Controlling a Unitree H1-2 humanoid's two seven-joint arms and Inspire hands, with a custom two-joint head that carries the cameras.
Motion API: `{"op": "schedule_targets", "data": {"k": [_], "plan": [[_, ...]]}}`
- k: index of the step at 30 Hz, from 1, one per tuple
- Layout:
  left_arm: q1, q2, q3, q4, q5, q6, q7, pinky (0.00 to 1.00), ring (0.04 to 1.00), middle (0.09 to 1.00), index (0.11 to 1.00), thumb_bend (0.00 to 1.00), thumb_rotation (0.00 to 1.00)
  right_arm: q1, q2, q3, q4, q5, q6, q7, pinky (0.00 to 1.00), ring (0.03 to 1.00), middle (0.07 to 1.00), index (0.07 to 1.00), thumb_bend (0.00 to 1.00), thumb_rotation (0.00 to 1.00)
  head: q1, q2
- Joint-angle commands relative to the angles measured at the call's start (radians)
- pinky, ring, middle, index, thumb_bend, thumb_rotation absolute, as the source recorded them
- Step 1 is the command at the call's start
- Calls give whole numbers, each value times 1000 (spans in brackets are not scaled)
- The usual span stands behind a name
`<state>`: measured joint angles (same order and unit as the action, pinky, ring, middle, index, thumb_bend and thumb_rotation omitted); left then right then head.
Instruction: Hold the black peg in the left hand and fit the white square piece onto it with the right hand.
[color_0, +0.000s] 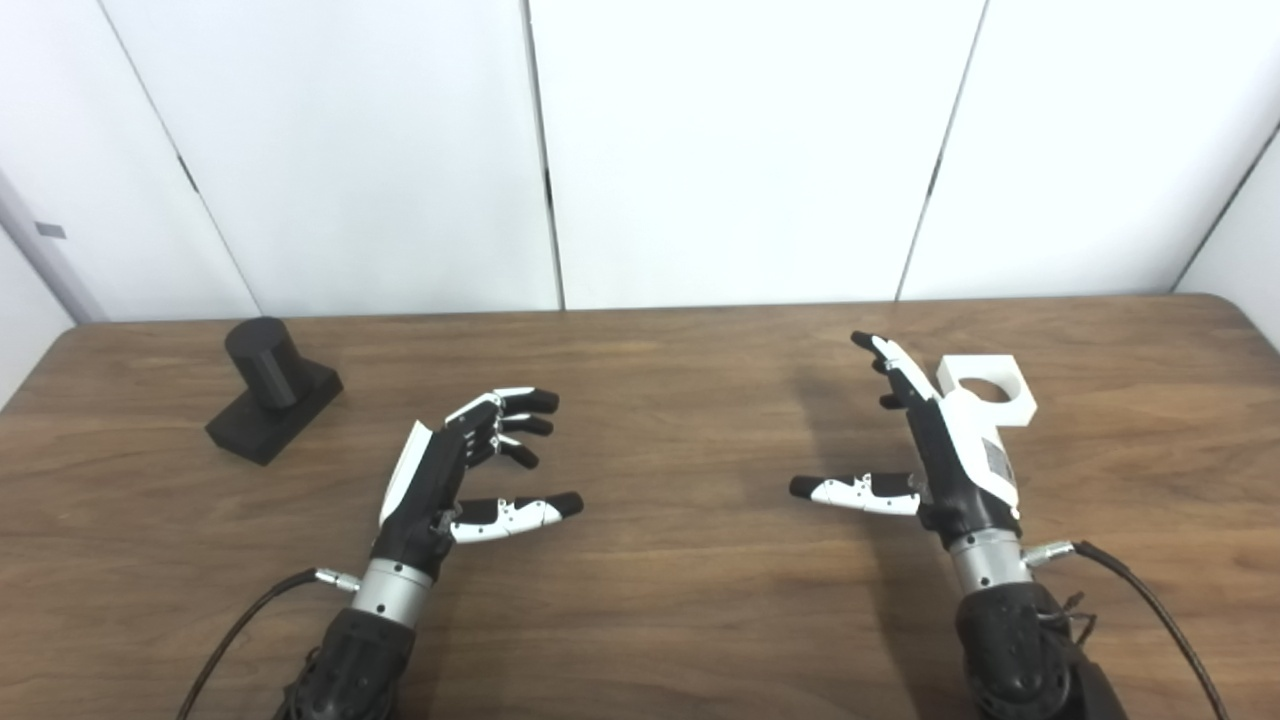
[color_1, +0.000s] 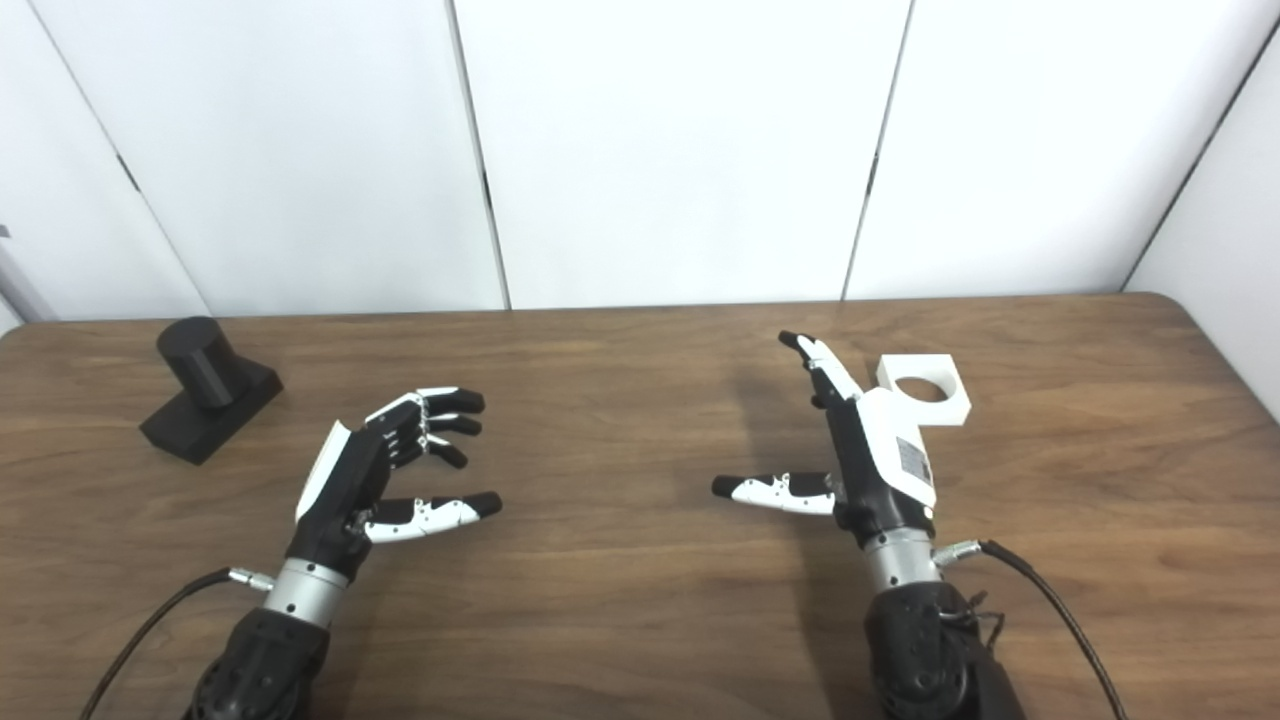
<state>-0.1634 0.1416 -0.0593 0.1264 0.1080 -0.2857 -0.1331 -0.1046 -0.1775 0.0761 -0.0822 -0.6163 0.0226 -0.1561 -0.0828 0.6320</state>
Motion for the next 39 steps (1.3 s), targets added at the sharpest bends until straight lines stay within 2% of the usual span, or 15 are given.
{"op": "schedule_targets", "data": {"k": [1, 15, 20, 22, 23, 25, 26, 29, 35, 39], "plan": [[-40, 8, 5, -30, -6, -25, 7, 536, 708, 751, 702, 881, 55, -27, -6, 3, -25, 1, -39, -18, 725, 870, 928, 897, 821, 358, 0, -1], [-40, 8, 0, -29, 2, -30, 7, 534, 705, 756, 702, 864, 45, -27, -11, 5, -22, 1, -38, -20, 717, 864, 923, 895, 822, 355, 14, -5], [-35, 0, -8, -39, 7, -22, 7, 515, 696, 748, 703, 863, 55, -20, -24, 0, -24, 13, -49, -17, 716, 863, 918, 893, 820, 343, 86, -16], [-33, -6, -15, -43, 19, -12, 12, 507, 689, 744, 707, 864, 61, -16, -32, -6, -26, 32, -52, -10, 751, 879, 924, 897, 815, 336, 151, -29], [-32, -9, -18, -43, 24, -11, 13, 508, 686, 743, 710, 862, 67, -14, -35, -8, -26, 39, -55, -8, 757, 881, 924, 897, 815, 330, 151, -29], [-32, -19, -24, -36, 26, -9, 15, 513, 684, 742, 713, 862, 77, -12, -48, -14, -19, 56, -71, -8, 753, 878, 922, 895, 814, 315, 224, -46], [-32, -25, -26, -32, 27, -9, 17, 519, 684, 742, 713, 866, 74, -11, -54, -17, -15, 63, -80, -8, 758, 880, 923, 897, 812, 308, 224, -46], [-35, -44, -35, -13, 52, -21, 33, 519, 672, 735, 710, 872, 81, -7, -72, -28, -7, 87, -96, -4, 753, 875, 922, 897, 804, 274, 293, -65], [-40, -68, -53, 10, 92, -24, 53, 530, 678, 746, 720, 848, 97, 0, -91, -43, -17, 112, -73, 16, 736, 860, 917, 893, 807, 260, 380, -99], [-42, -85, -59, 24, 104, -19, 67, 539, 685, 746, 717, 850, 111, 4, -95, -54, -26, 147, -65, 41, 767, 880, 924, 898, 799, 221, 433, -125]]}}
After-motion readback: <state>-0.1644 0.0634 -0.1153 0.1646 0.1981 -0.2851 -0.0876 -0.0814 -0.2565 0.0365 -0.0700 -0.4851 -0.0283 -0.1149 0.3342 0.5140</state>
